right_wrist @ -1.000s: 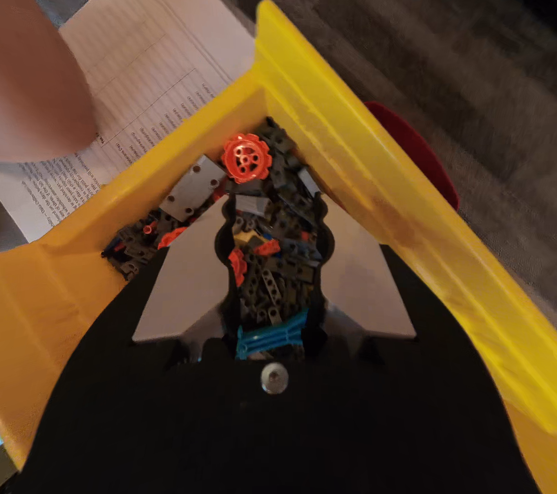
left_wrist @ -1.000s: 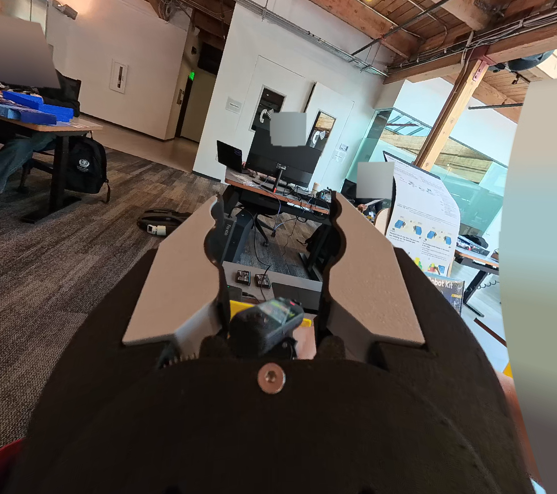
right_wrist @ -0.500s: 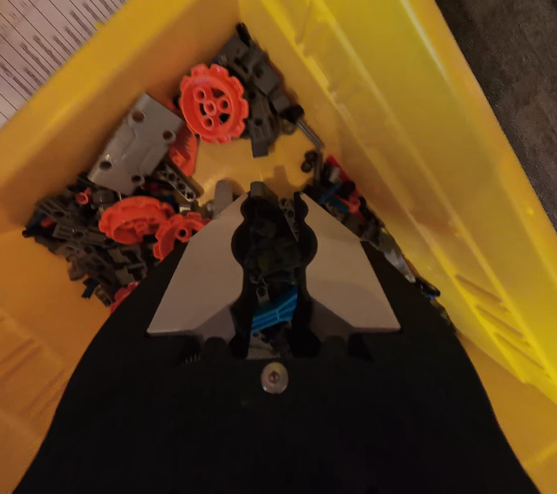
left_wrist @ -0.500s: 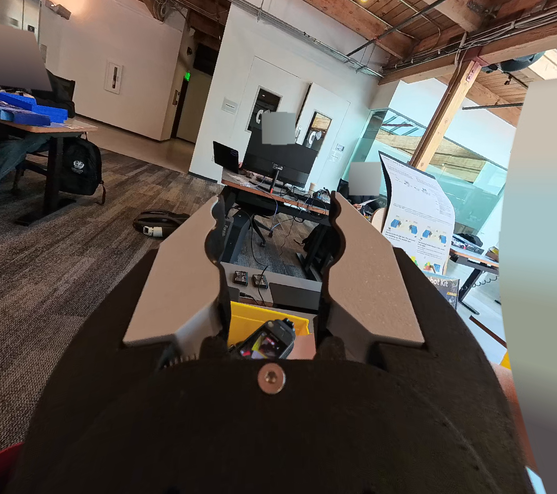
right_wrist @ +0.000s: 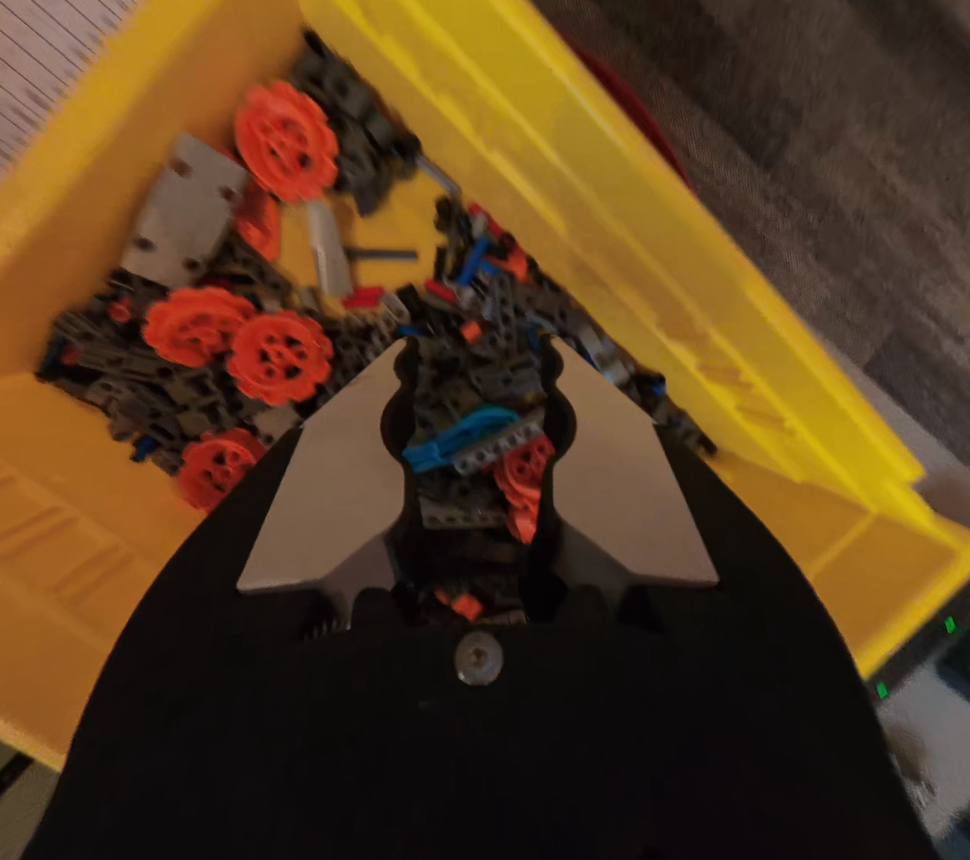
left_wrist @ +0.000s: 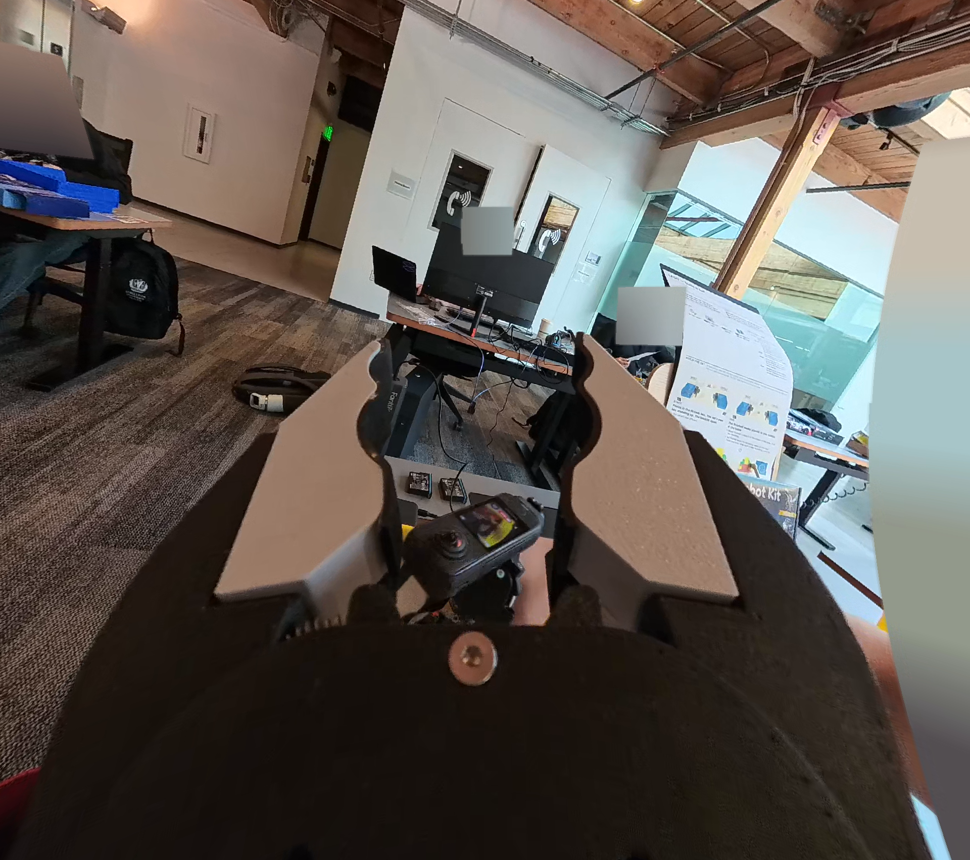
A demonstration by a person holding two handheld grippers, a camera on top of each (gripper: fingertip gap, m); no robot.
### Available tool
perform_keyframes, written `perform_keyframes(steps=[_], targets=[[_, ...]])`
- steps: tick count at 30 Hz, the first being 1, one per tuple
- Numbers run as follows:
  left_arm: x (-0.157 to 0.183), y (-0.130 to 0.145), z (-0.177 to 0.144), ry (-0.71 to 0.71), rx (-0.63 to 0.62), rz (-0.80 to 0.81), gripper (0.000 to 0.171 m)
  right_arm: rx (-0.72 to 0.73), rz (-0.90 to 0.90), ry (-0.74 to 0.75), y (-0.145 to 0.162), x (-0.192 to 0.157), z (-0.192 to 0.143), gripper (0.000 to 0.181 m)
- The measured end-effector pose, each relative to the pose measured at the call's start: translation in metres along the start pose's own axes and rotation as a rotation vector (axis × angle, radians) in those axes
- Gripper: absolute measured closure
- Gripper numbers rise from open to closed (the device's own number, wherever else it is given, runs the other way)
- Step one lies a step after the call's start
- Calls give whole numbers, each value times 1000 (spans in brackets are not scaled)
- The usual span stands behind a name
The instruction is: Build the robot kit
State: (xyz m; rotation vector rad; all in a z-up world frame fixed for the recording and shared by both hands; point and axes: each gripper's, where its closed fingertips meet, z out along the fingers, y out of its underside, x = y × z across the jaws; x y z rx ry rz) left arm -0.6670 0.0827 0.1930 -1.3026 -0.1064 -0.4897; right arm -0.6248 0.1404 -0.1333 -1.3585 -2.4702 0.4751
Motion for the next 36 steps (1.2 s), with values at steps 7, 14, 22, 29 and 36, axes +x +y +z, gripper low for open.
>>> perform_keyframes(steps=[7,14,22,29,36], targets=[[1,1,1,-3,-3,6,104,-59,-160,-62,-24,-26,25,133],[1,1,1,4,-7,1,105,-196,-98,7,15,5,30,168],[2,1,1,5,-5,5,105,-210,56,167,32,45,15,155],[3,1,2,4,-6,6,105,-28,12,4,-19,-1,21,170],[3,0,2,12,2,-3,105,196,-80,-287,-79,-74,26,127]])
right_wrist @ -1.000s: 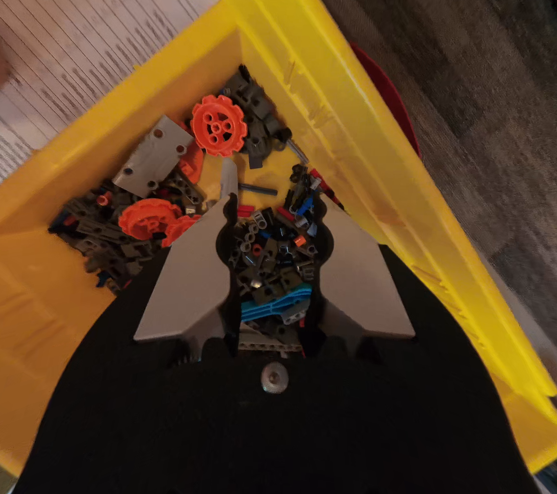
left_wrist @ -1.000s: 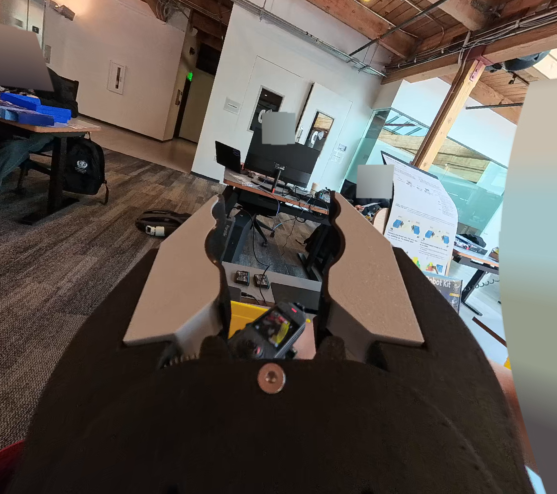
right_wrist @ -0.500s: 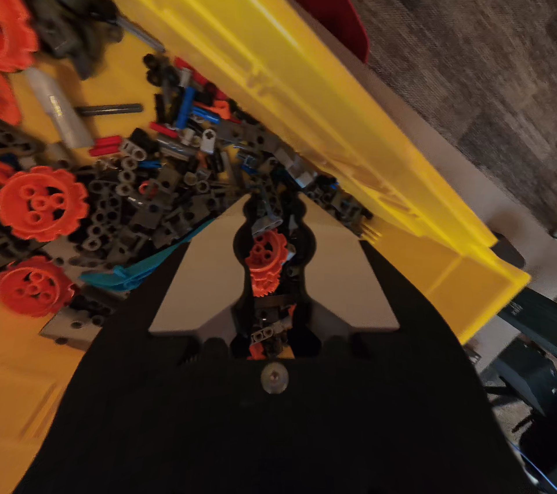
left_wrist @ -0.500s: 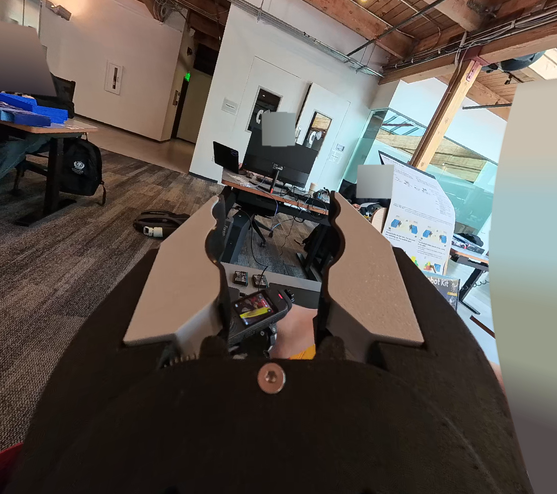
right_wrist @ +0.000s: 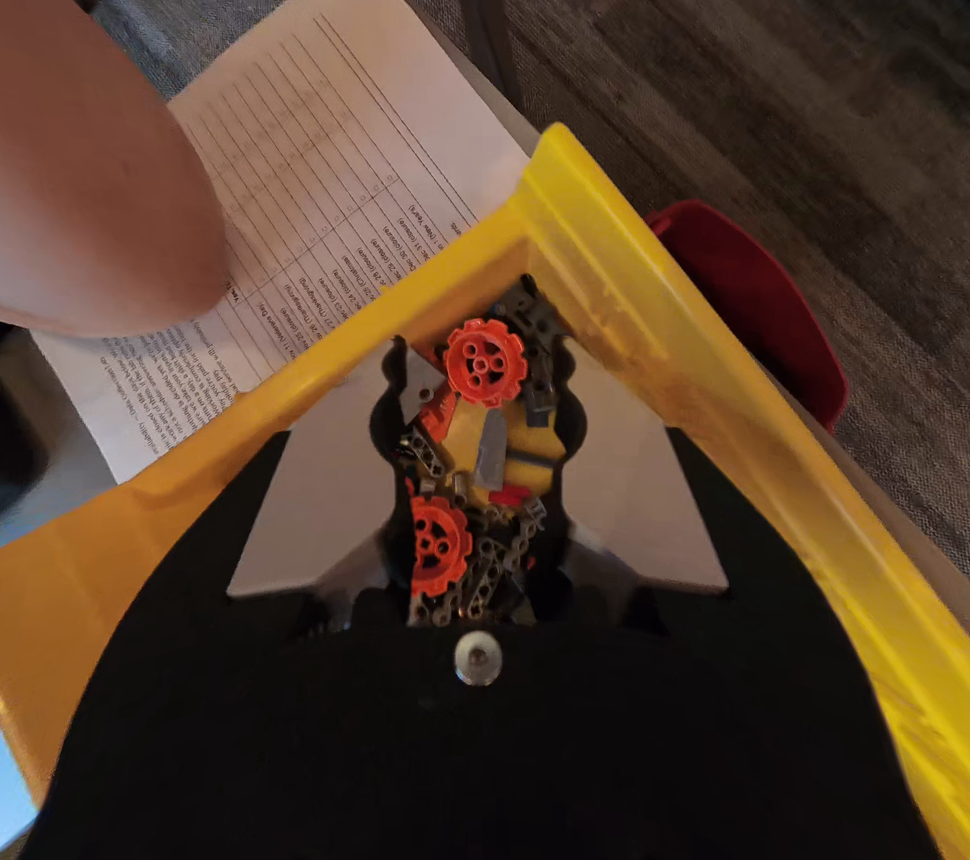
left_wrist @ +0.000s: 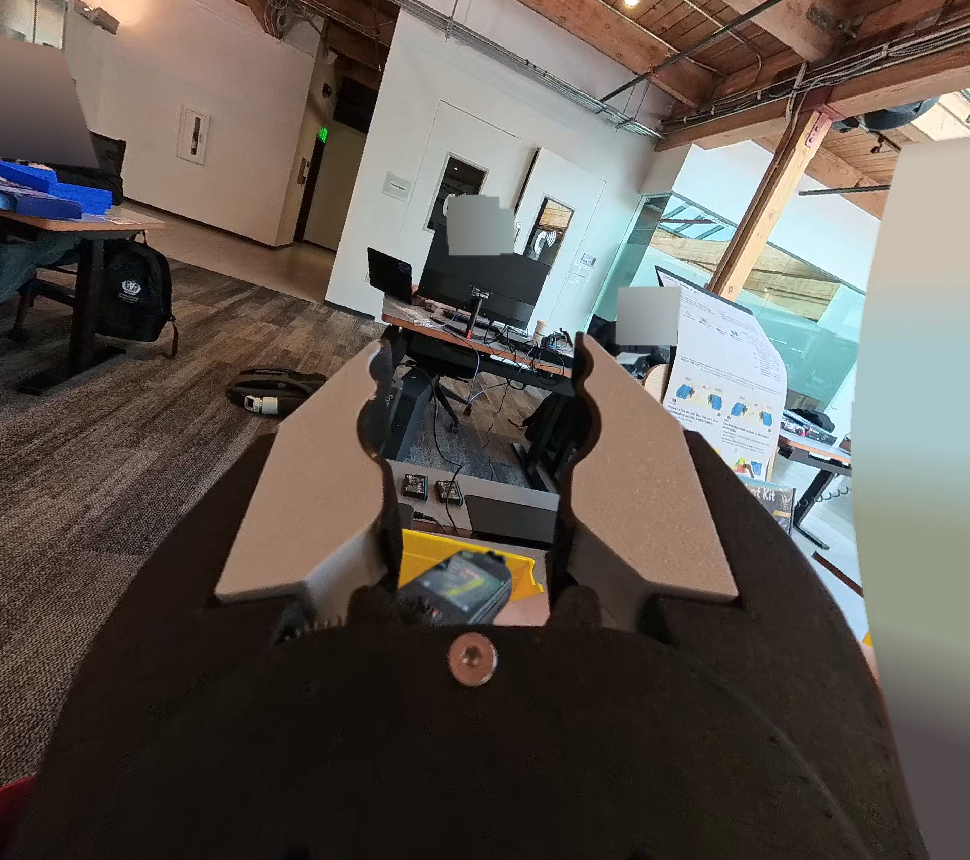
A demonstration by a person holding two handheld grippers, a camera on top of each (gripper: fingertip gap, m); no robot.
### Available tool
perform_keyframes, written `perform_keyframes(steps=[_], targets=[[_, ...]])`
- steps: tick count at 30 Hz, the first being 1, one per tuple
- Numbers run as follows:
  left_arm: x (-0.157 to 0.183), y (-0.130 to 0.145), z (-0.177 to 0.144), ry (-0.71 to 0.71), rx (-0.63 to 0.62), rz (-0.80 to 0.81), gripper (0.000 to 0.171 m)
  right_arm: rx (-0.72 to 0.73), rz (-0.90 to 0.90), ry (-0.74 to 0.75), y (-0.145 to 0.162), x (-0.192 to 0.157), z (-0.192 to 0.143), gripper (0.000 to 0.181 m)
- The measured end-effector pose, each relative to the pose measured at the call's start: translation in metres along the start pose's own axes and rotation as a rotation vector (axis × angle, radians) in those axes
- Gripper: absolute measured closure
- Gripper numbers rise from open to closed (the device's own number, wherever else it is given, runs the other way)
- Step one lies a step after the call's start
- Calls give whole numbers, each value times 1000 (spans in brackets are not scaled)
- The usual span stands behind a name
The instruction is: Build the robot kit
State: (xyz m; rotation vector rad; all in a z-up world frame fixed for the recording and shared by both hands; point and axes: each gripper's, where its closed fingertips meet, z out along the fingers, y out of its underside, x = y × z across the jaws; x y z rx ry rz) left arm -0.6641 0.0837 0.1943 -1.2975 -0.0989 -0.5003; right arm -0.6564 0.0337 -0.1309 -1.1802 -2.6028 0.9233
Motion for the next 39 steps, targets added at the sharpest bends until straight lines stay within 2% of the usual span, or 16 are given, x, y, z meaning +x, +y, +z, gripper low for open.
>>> perform_keyframes(steps=[6,8,12,16,21,25,27,29,31,35,39], targets=[[1,3,2,5,-13,2,105,-202,-100,88,16,9,27,126],[1,2,1,5,-9,0,105,-240,-137,127,15,14,25,150],[1,1,0,5,-7,2,105,-338,-151,165,25,25,17,150],[1,1,0,6,-8,1,105,-373,-106,175,40,32,-5,150],[1,1,-1,4,-5,1,105,-460,9,238,83,54,-44,150],[1,0,-1,2,-2,4,105,-507,95,363,113,80,-72,150],[1,0,-1,0,-2,2,105,-379,77,361,95,79,-68,145],[0,0,-1,-1,-3,1,105,-228,4,301,61,62,-54,139],[2,1,-1,0,-5,5,105,-153,-107,235,33,42,-36,136],[7,0,-1,9,-5,17,105,-173,-177,147,17,24,3,135],[7,0,0,13,1,10,105,-324,-198,200,40,36,20,151]])
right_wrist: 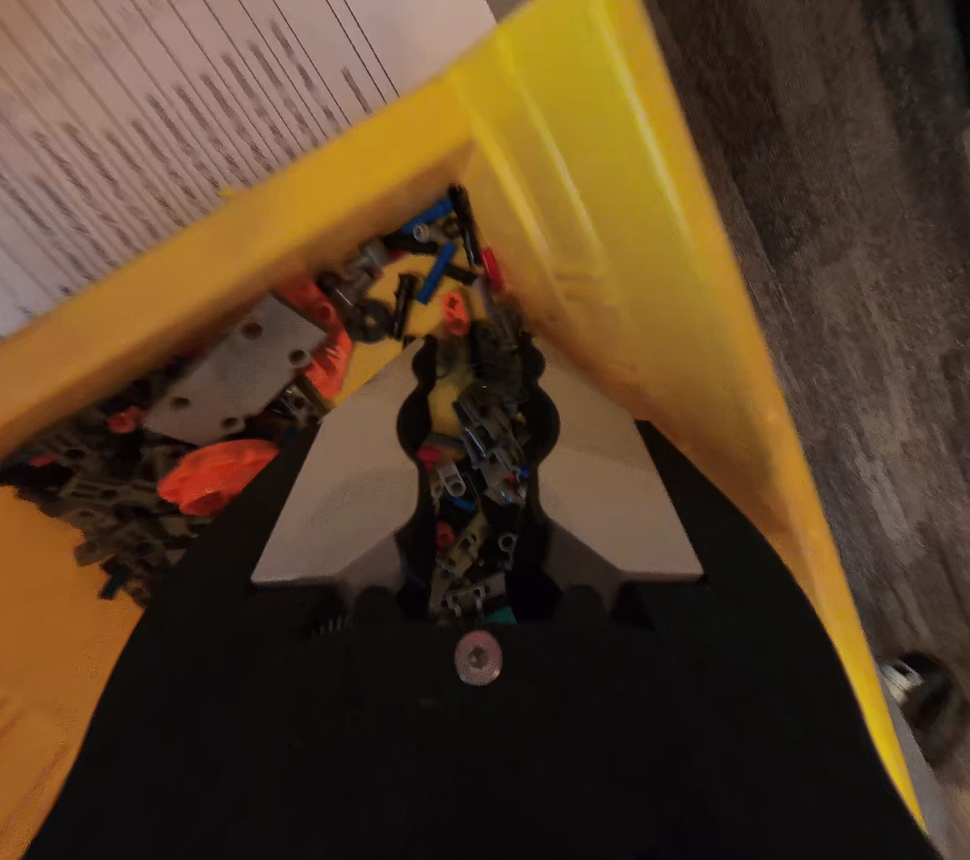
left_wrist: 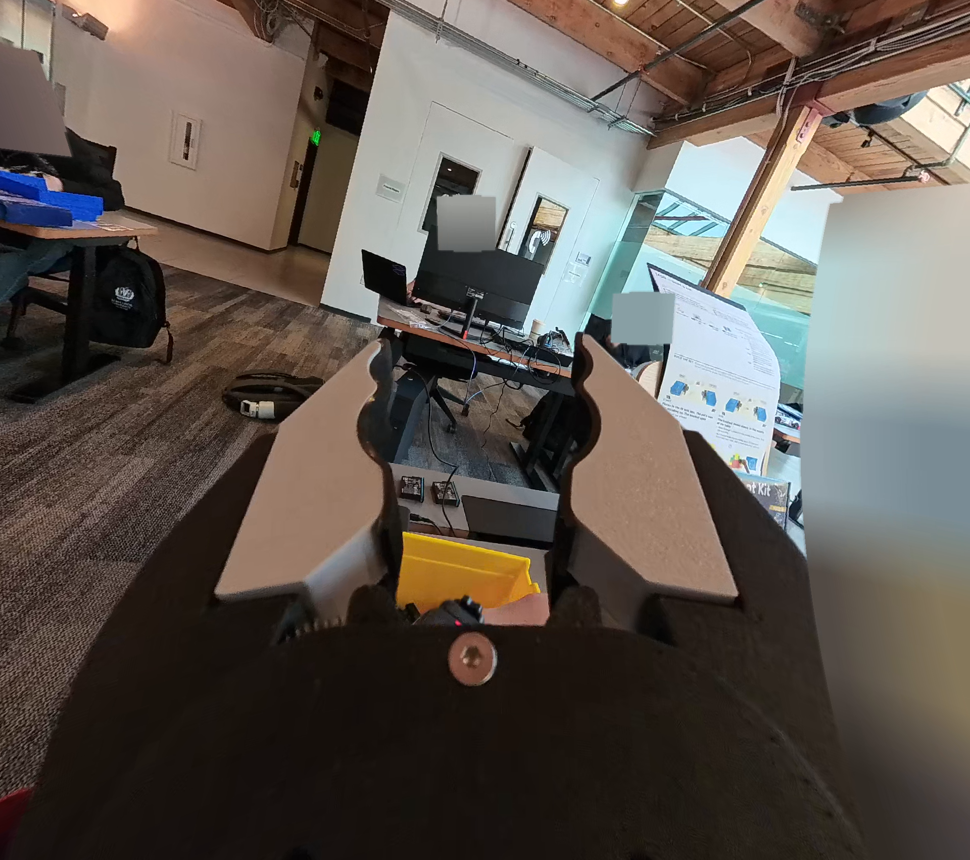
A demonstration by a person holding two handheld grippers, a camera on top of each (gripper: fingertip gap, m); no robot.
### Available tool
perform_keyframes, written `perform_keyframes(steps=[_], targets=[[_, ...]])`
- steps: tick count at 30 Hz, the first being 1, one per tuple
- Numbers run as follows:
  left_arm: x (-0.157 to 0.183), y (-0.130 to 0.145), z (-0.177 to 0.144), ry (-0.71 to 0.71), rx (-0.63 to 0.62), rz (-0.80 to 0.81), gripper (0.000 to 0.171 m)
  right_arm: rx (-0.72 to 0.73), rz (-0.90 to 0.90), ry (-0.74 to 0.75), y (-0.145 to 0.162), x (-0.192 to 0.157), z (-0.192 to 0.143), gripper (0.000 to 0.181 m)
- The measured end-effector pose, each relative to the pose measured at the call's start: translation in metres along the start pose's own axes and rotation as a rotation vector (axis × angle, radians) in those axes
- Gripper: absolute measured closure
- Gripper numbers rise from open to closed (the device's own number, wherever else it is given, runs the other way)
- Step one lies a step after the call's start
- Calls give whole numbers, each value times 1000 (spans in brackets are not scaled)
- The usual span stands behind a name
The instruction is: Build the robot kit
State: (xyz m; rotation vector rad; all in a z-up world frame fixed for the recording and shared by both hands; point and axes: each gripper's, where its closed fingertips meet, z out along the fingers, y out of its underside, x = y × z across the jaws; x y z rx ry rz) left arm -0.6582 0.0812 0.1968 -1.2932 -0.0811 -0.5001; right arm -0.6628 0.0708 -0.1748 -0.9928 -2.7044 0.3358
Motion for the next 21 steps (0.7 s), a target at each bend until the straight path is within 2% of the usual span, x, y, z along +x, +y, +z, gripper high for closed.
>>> perform_keyframes(steps=[1,3,6,7,9,11,13,15,18,20,21], targets=[[0,1,1,1,-5,-2,105,4,-5,-12,2,-2,-1,164],[1,4,4,1,-20,1,105,1,23,5,8,4,-6,171],[4,7,7,1,-30,17,105,-29,98,65,29,20,-19,172],[6,7,8,2,-32,21,105,1,130,64,29,20,-23,170],[7,8,8,2,-36,24,104,104,213,4,17,9,-32,148],[6,7,8,1,-33,22,104,200,266,-111,-2,-17,-39,143],[5,6,7,-1,-24,17,104,235,264,-251,-15,-50,-40,142],[5,5,6,-3,-22,18,104,156,235,-309,-11,-72,-32,142],[7,7,7,2,-30,22,104,22,166,-258,6,-80,-15,130],[7,8,8,6,-34,23,104,17,151,-191,4,-71,-15,148],[7,7,7,7,-33,21,104,15,146,-154,4,-64,-16,150]])
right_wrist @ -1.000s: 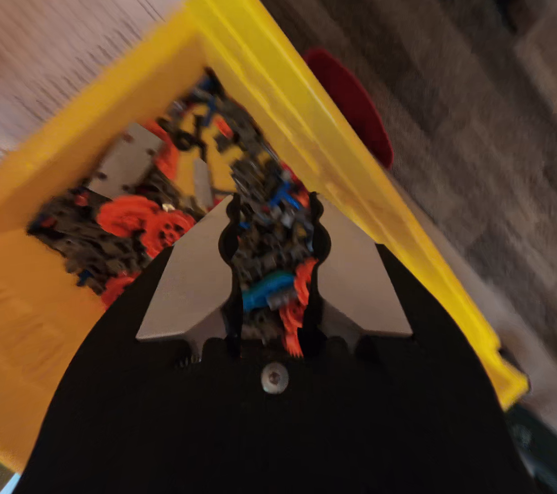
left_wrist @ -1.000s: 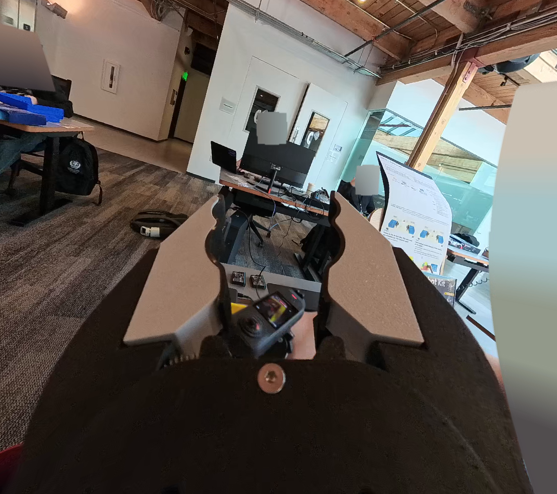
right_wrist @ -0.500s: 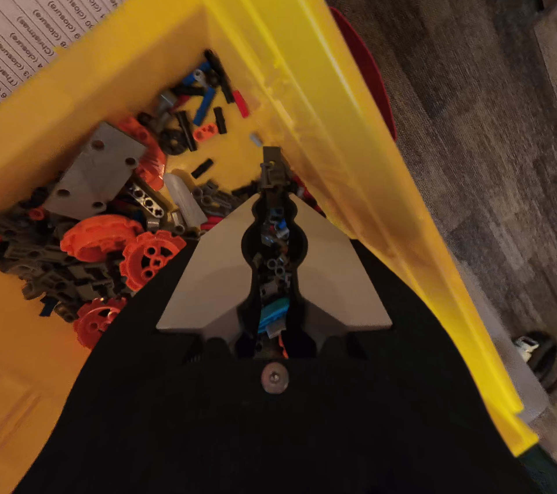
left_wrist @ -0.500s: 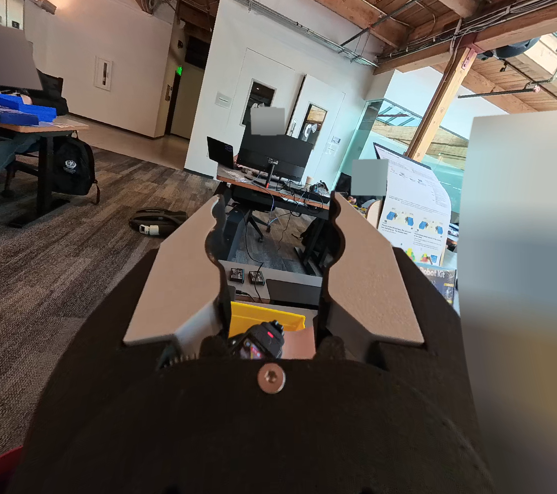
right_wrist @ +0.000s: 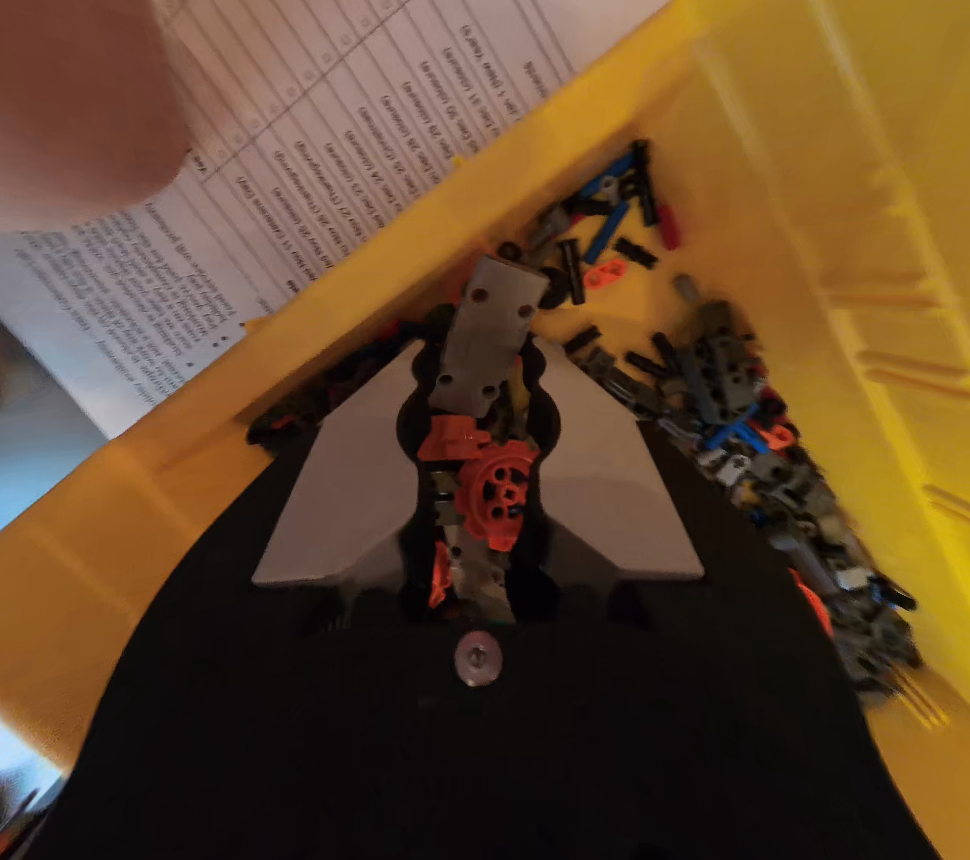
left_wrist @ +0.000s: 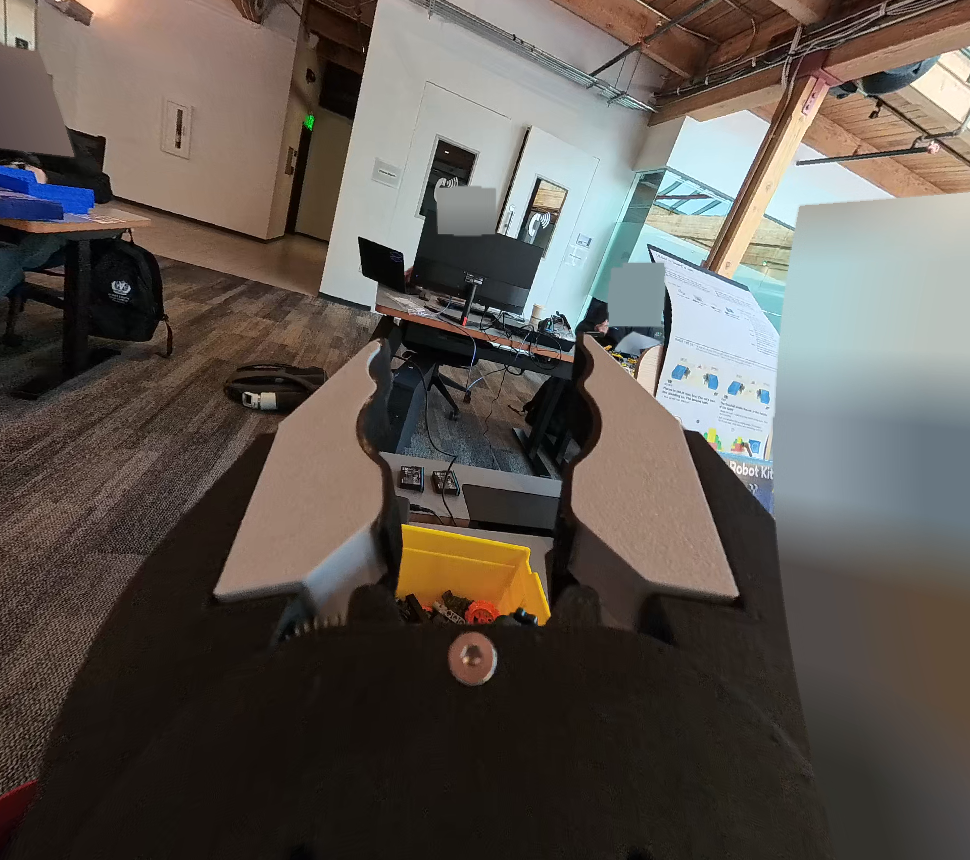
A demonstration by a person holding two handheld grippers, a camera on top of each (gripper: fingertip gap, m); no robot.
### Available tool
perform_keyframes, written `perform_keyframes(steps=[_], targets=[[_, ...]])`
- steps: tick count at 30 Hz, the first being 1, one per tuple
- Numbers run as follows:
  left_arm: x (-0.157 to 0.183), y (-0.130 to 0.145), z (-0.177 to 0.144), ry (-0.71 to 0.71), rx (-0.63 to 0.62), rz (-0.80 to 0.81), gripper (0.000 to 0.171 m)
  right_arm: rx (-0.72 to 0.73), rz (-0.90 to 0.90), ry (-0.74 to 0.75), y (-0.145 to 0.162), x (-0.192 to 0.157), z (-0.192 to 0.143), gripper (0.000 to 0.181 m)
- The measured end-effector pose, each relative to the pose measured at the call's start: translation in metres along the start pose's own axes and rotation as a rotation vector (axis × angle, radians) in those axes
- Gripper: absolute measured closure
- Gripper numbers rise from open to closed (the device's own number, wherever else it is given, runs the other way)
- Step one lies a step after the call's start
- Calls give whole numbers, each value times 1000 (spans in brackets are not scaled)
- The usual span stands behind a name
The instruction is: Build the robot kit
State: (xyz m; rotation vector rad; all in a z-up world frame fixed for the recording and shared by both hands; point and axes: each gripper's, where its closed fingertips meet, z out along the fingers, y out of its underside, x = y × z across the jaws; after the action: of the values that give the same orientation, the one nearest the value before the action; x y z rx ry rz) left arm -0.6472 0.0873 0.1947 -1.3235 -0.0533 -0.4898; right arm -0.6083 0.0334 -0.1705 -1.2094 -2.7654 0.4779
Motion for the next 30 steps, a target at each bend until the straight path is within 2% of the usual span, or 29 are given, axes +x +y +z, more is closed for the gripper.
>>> perform_keyframes(steps=[6,11,14,16,17,19,20,22,24,26,27,29,30], targets=[[-2,-4,-4,1,18,-11,104,-13,74,101,12,39,-7,155],[-3,-4,-5,3,21,-12,104,-55,195,196,44,81,-21,155],[-2,-4,-4,4,19,-10,104,-48,256,228,54,91,-32,153],[-2,-4,-4,4,18,-10,105,-7,217,201,46,81,-38,134],[-2,-4,-4,4,19,-10,105,28,175,154,38,67,-40,132],[-2,-4,-4,3,21,-9,105,97,88,8,21,27,-43,133],[-2,-4,-4,3,21,-9,105,109,64,-90,16,4,-41,126],[-1,-3,-3,3,17,-6,105,66,61,-237,17,-33,-34,112],[1,-2,-2,3,11,1,105,-22,45,-252,26,-47,-19,101],[2,-2,-1,4,10,2,104,-118,11,-196,33,-47,-9,110],[2,-2,-1,4,10,2,104,-123,-9,-155,30,-44,-7,112],[2,-2,0,4,11,3,104,-167,-58,-78,32,-37,-4,127],[2,-2,0,3,10,4,104,-176,-60,-90,32,-40,-4,133]])
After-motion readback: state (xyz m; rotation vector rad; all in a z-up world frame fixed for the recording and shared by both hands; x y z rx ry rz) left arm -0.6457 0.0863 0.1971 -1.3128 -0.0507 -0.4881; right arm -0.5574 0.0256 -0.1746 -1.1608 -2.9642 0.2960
